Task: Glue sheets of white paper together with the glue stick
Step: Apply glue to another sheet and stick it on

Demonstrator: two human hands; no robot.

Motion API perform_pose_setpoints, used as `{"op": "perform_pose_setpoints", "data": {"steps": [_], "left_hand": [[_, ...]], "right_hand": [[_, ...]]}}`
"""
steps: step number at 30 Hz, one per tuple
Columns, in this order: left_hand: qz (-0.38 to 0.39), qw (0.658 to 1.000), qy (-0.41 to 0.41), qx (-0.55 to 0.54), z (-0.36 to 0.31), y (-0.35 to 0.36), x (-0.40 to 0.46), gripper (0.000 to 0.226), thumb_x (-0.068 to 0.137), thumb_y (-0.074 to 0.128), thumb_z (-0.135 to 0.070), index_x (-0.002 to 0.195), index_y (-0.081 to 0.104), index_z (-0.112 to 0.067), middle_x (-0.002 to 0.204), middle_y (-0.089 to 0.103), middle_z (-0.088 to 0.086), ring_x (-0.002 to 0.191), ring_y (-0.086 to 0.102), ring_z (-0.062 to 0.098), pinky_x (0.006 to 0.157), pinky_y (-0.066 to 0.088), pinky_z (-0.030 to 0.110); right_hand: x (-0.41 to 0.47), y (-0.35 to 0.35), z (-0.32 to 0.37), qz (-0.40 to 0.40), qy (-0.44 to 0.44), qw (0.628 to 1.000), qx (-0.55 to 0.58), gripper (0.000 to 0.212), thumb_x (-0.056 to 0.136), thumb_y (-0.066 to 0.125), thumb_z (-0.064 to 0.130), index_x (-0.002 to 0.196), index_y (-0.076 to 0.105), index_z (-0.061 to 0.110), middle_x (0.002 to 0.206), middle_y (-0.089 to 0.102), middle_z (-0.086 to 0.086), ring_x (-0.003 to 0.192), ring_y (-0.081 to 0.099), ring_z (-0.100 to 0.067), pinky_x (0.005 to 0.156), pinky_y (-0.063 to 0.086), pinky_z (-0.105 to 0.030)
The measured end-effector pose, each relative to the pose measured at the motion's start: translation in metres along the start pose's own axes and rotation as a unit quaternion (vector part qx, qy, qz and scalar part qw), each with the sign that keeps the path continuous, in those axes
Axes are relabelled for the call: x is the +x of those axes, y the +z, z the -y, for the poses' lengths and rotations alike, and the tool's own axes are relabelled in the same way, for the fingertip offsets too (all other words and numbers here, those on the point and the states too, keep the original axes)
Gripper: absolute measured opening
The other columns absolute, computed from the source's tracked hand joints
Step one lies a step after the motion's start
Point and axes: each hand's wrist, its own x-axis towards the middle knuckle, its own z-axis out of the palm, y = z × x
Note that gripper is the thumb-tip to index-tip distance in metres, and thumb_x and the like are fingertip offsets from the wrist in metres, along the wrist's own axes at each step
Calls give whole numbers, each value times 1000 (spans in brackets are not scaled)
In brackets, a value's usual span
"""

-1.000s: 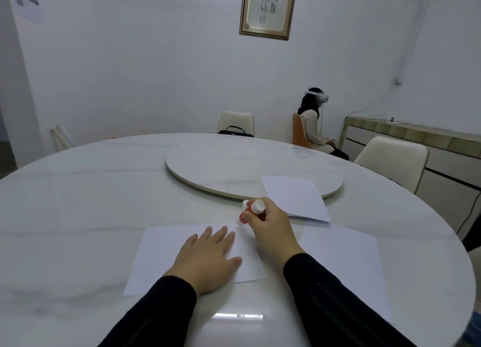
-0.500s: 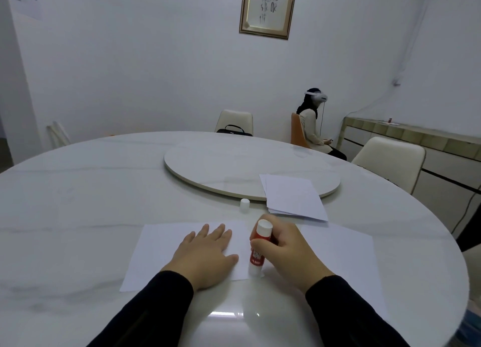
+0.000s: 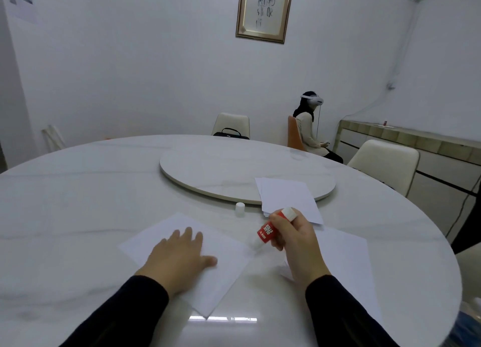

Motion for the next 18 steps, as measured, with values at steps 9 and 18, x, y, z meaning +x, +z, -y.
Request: {"op": "perform_pose_setpoints", "data": {"steps": [9, 18], "left_hand": [[-94, 986, 5, -138, 1, 8, 18, 57, 98, 30, -43, 148, 22, -17, 158, 19, 0, 146, 12, 18, 120, 10, 34], [-45, 997, 3, -65, 1, 22, 23, 59, 98, 18, -42, 151, 4, -20, 161, -2, -4, 148, -3, 14, 120, -1, 36]], "right_hand": [[-2, 30, -6, 63, -109, 972, -198, 4, 85, 62, 21, 87, 59, 23, 80, 68, -4, 73, 63, -16, 71, 52, -35], [42, 66, -19, 169, -19, 944, -283, 8, 82, 59, 26, 87, 59, 33, 98, 68, -2, 87, 64, -19, 88, 54, -40]]}}
